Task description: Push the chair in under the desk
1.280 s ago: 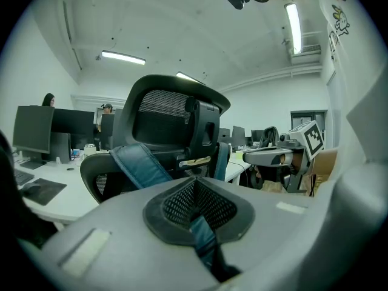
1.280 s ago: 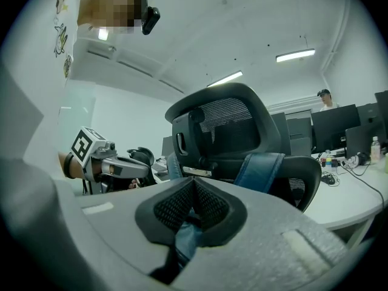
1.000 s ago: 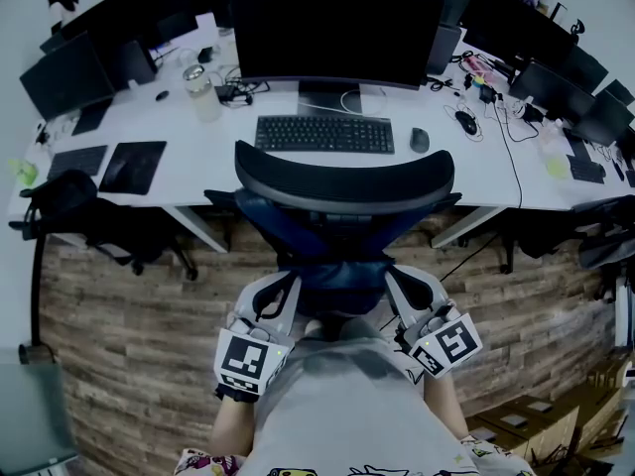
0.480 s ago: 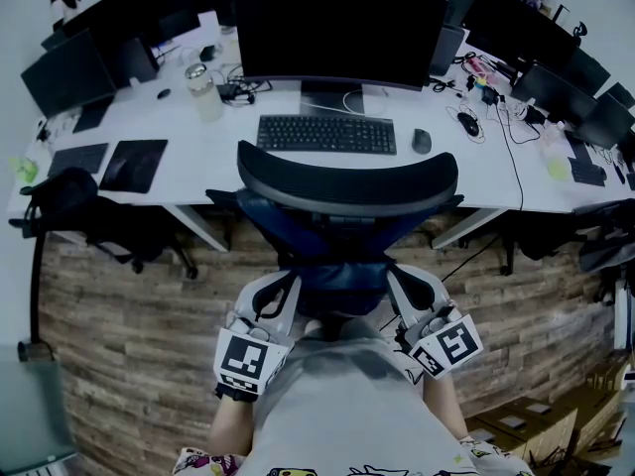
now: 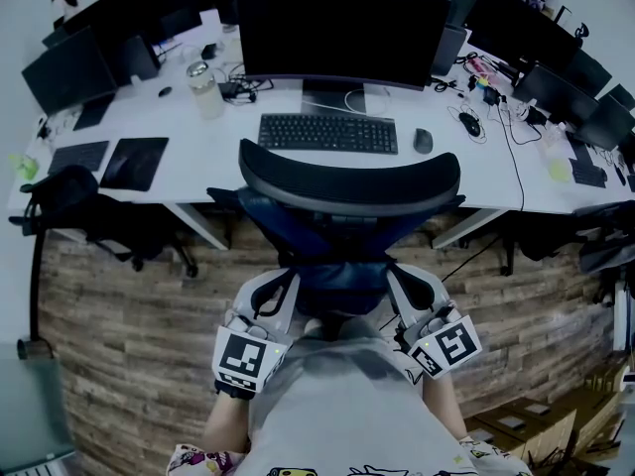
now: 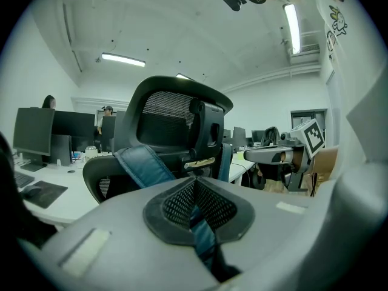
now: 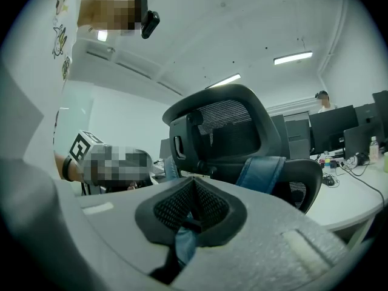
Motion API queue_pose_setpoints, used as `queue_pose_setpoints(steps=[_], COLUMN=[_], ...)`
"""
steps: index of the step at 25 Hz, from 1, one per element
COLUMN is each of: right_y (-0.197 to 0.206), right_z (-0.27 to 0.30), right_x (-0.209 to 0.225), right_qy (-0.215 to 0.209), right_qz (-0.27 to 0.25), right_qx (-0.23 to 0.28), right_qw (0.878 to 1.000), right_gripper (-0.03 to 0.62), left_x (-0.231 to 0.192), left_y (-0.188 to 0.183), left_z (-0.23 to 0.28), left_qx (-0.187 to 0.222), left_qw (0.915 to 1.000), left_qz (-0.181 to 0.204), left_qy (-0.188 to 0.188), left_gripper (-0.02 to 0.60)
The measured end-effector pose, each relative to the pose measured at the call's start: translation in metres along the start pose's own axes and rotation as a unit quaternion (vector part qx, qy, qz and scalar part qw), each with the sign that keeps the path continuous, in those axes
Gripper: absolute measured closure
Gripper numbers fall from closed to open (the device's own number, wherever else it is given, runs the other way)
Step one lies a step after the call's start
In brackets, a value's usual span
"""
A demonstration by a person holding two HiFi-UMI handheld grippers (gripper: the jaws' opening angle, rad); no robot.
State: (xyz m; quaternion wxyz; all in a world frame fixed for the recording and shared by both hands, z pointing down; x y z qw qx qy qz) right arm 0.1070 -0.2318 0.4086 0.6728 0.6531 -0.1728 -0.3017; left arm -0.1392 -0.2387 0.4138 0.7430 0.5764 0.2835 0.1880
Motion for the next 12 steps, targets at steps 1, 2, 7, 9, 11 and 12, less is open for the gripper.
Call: queue_pose_setpoints(steps=[1, 2, 7, 9, 11, 12], right_y=[-0.0004, -0.0005, 0.0002, -0.0002, -0.0007, -0.0010], right_z=[0.0002, 0.0002, -0.0024, -0.0029, -0.0034, -0.0036], right_x=[0.0000, 0.0000, 0.0001, 0.0003, 0.0006, 0.0008], right_qy=[0.000, 0.000, 0.004, 0.005, 0.007, 0.008], right_qz=[-0.001, -0.001, -0.003, -0.004, -0.006, -0.007], right_qx=[0.000, 0.001, 0.000, 0.001, 0.001, 0.000], right_qw=[1.000, 1.000, 1.000, 1.000, 1.000, 1.000], right_gripper=[0.594, 0.594, 0.593, 0.593, 0.593, 0.594], left_x=[-0.0005, -0.0010, -0.0022, -0.0023, -0.0017, -0.0013], left_y=[-0.0004, -0.0006, 0.0001, 0.0004, 0.0007, 0.0008], left_z=[-0.0002, -0.0005, -0.0018, -0.0020, -0.0016, -0.0014], left_qx=[0.001, 0.002, -0.002, -0.002, -0.001, 0.000], left_qw=[1.0000, 1.0000, 0.9998, 0.9998, 0.9997, 0.9996], left_qz=[0.002, 0.004, 0.017, 0.019, 0.020, 0.021], left_qy=[0.000, 0.001, 0.007, 0.011, 0.014, 0.016], left_gripper=[0.571, 0.571, 0.571, 0.571, 0.571, 0.571])
Point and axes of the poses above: the fingertips, and each gripper's own axes: z forward along the fingers, x to its right, y out of its underside, the point moved 8 cm from there along -z, backward along the fingers, and after that the axes turned 12 degrees about -z, right-handed, at the moved point
